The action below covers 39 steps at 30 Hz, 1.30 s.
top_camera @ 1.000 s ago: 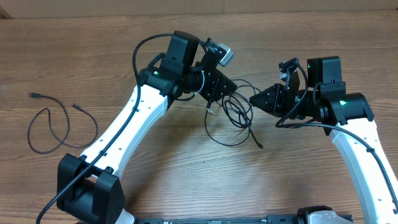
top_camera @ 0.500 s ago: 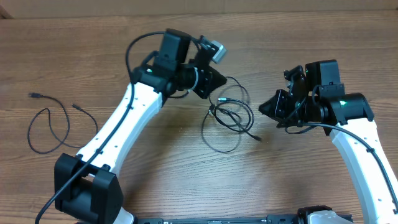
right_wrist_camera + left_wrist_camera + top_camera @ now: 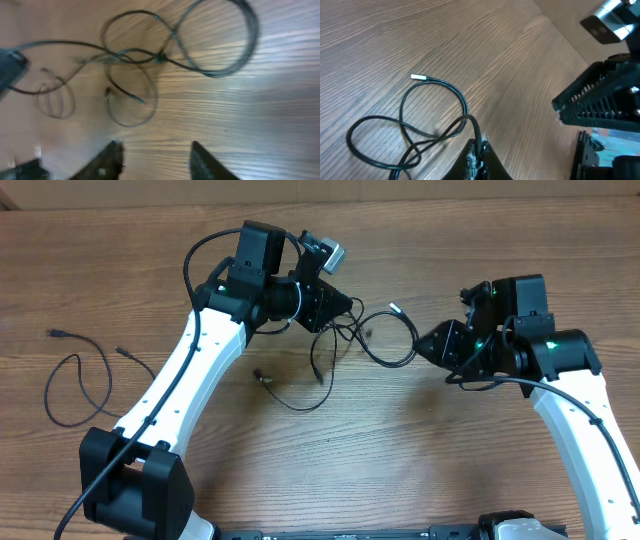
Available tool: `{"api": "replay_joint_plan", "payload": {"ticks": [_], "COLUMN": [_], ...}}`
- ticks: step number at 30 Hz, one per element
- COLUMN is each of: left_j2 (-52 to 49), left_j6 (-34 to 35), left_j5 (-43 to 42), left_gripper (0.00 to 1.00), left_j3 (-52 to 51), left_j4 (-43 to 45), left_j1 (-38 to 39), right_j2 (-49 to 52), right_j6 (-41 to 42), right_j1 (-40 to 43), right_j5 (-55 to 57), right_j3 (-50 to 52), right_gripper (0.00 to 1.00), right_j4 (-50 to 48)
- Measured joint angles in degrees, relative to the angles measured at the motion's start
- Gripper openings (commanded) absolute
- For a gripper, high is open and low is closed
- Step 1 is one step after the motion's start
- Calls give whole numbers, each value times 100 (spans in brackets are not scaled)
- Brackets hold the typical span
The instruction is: Untangle cables
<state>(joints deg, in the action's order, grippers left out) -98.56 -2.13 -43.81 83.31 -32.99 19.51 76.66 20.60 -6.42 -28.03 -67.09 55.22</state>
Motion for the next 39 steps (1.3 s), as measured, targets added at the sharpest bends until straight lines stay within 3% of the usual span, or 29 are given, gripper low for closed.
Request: {"api": "replay_joint_plan", "payload": {"ticks": [13, 39], "left_j2": [551, 737], "left_j6": [0, 7], "left_j5": [-214, -2455], "left_gripper": [4, 4], "left_j3": [0, 0], "left_j4": [302, 651], "left_j1": [203, 450], "right_j2": [0, 0], "right_j6": [-291, -859], "right_j1": [-11, -208], "right_j5": [-855, -1119], "right_j3": [0, 0], "right_gripper": [45, 54], "right_j4": [-313, -2135]}}
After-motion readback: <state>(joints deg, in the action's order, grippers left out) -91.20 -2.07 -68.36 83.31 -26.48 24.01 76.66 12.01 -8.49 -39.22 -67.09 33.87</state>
